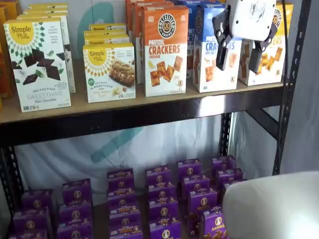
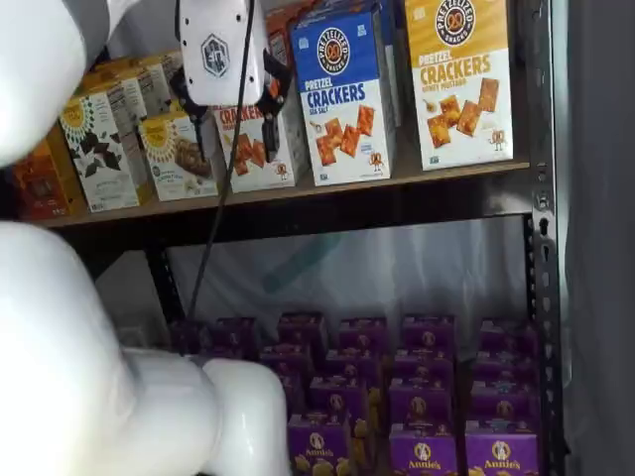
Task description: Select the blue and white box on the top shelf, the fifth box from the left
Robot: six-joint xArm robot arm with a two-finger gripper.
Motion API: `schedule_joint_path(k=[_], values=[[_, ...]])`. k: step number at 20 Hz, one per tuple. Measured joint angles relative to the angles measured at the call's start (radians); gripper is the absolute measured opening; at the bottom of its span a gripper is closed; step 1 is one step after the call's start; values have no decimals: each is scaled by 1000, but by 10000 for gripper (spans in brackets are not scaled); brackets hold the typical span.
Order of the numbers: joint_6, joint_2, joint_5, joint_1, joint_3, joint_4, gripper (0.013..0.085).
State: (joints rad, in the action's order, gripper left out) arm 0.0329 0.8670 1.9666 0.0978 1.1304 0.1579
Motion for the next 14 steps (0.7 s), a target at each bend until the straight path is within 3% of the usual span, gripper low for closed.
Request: schedule_joint_path(k=[7, 14], values=[[-39, -3, -39, -76, -10, -92, 850], [-61, -28, -186, -126, -19, -196, 850]])
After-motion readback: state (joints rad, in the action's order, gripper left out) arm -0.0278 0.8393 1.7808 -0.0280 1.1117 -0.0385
